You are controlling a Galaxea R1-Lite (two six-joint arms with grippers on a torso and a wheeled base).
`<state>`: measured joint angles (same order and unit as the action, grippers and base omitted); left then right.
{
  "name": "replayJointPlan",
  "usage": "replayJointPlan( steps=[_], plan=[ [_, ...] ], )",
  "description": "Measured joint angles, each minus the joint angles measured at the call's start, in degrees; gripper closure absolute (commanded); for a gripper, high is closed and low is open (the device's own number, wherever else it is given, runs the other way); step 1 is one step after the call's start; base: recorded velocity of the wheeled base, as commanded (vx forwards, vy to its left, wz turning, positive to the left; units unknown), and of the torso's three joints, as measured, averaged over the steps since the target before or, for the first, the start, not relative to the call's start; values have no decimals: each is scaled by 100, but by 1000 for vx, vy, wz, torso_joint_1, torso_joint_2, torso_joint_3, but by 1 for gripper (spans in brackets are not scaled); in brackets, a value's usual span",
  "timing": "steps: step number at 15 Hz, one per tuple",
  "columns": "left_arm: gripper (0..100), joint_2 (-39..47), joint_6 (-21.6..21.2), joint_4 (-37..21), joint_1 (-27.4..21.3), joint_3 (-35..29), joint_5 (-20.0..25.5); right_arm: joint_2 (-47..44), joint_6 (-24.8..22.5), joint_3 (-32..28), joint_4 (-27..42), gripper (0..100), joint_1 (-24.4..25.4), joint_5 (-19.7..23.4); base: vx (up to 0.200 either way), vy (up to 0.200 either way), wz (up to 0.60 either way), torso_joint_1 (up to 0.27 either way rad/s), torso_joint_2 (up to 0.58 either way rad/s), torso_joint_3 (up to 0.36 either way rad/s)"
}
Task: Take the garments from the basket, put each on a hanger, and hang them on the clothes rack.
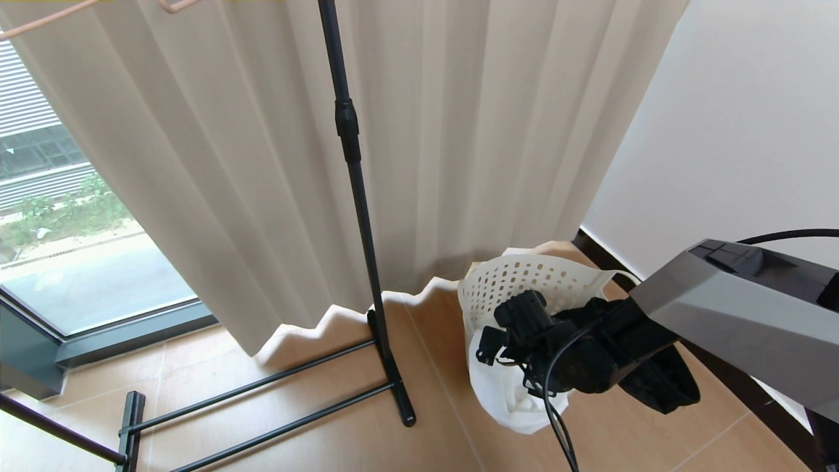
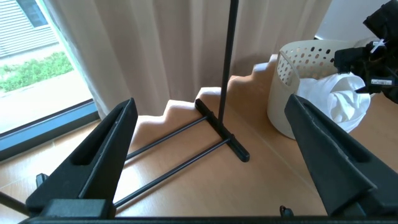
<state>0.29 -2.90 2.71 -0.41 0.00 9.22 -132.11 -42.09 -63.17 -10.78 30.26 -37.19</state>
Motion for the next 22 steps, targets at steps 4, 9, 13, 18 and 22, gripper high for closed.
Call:
replayJointPlan(
  steps=[4, 9, 13, 18, 22],
  plan=[
    [0, 0, 1, 0, -2, 0, 2, -268, 11, -419, -2, 0, -107, -106, 0, 0, 0, 0, 0, 0],
    [0, 0, 1, 0, -2, 0, 2, -446, 11, -739, 9, 0, -256, -140, 0, 0, 0, 0, 0, 0],
    [0, 0, 1, 0, 0, 0, 2, -584, 11, -786, 11, 0, -269, -140, 0, 0, 0, 0, 0, 0],
    [0, 0, 0, 0, -2, 0, 2, -752, 11, -992, 7, 0, -336, -148, 0, 0, 0, 0, 0, 0],
    [0, 0, 0, -2, -2, 0, 0, -852, 6, -1163, 7, 0, -396, -148, 0, 0, 0, 0, 0, 0]
  ],
)
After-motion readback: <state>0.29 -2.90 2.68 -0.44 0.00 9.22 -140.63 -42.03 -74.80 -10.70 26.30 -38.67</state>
